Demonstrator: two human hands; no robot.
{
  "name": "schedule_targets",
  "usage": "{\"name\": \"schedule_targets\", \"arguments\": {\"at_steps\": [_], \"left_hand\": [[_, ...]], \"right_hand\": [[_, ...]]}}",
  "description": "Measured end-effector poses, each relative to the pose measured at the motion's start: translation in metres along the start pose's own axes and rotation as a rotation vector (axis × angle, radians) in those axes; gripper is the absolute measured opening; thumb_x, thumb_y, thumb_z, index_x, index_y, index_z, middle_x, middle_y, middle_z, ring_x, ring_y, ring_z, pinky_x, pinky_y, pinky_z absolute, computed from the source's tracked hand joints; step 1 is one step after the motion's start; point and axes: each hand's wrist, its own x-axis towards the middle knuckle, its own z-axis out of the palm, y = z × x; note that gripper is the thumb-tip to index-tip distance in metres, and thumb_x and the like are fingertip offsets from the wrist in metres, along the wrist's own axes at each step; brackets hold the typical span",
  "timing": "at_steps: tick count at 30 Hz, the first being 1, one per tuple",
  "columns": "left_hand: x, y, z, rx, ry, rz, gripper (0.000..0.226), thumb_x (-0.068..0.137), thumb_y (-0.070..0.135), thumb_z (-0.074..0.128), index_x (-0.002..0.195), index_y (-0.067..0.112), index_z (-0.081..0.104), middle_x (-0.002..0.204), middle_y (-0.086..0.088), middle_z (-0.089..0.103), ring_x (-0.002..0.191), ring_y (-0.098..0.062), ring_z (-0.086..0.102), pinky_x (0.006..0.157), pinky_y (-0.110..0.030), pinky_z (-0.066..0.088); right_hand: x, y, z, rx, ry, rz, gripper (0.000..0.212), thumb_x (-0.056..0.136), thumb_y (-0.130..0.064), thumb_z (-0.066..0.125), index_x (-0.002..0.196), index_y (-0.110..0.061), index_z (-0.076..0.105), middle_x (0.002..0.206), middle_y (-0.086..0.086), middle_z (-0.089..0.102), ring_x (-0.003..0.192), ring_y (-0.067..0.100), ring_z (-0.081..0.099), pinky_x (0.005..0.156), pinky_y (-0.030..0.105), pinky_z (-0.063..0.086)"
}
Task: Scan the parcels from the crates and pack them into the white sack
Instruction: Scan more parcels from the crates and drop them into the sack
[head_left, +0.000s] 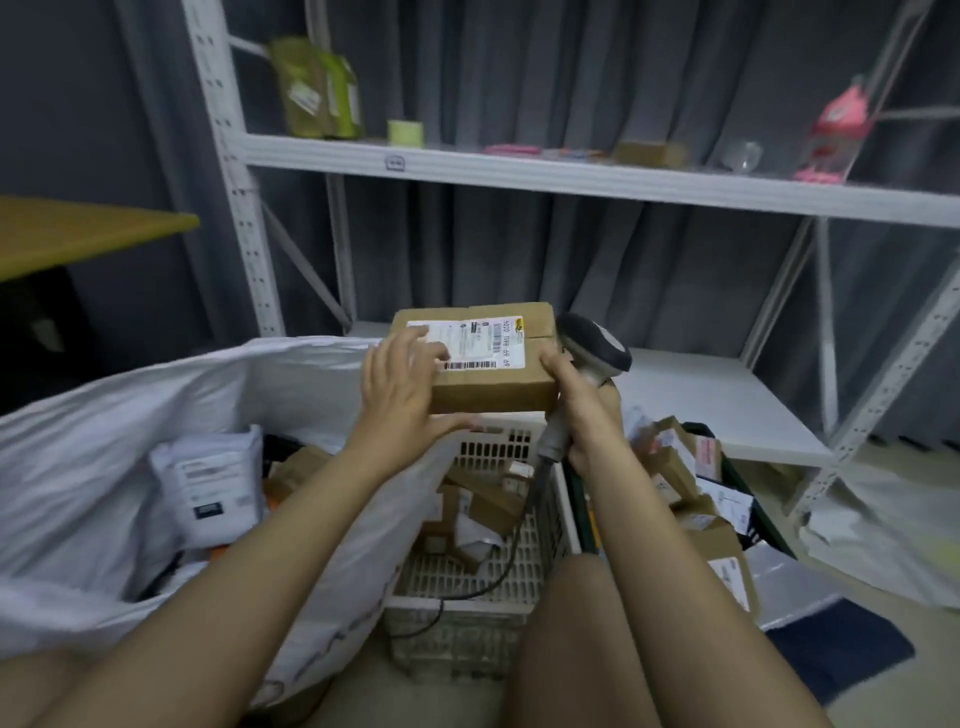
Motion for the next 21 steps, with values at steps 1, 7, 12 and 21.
{"name": "schedule_targets", "arguments": {"at_steps": [1, 7, 12, 21], "left_hand": [[-0.004, -0.004, -0.017, -0.135, 0.002, -0.135, 0.071, 0.076, 0.050, 0.071, 0.128, 0.022, 0.031, 0.145, -0.006, 0.021, 0.135, -0.023, 0.020, 0.112, -0.038, 0.018], [-0.018, -0.044, -0.093, -0.860, -0.111, -0.830, 0.066, 0.091, 0.048, 0.055, 0.143, 0.022, 0.024, 0.129, -0.006, 0.057, 0.106, -0.021, 0.061, 0.091, -0.038, 0.050], [-0.044, -0.068, -0.112, -1.091, -0.173, -0.857, 0.053, 0.086, 0.021, 0.068, 0.131, 0.029, 0.041, 0.113, -0.003, 0.068, 0.091, -0.021, 0.070, 0.064, -0.039, 0.057], [-0.064, -0.050, -0.067, -1.534, 0.133, -0.995, 0.062, 0.083, 0.014, 0.069, 0.133, 0.016, 0.033, 0.124, -0.014, 0.061, 0.108, -0.033, 0.062, 0.083, -0.058, 0.053]], "right_hand": [[-0.005, 0.001, 0.006, -0.005, -0.029, -0.028, 0.061, 0.073, -0.035, 0.082, 0.124, -0.013, 0.056, 0.103, 0.004, 0.072, 0.089, 0.019, 0.072, 0.076, 0.034, 0.060], [-0.025, 0.011, 0.036, -0.107, -0.208, -0.105, 0.029, 0.080, -0.029, 0.076, 0.103, -0.026, 0.058, 0.110, 0.002, 0.068, 0.099, 0.016, 0.065, 0.088, 0.035, 0.053], [-0.028, 0.027, 0.059, -0.141, -0.216, -0.092, 0.053, 0.072, -0.036, 0.083, 0.117, -0.017, 0.060, 0.110, 0.002, 0.071, 0.102, 0.020, 0.068, 0.092, 0.045, 0.055], [-0.040, 0.055, 0.106, 0.074, -0.185, 0.012, 0.071, 0.067, -0.033, 0.086, 0.127, -0.012, 0.054, 0.111, 0.004, 0.071, 0.096, 0.020, 0.071, 0.075, 0.039, 0.058]]}}
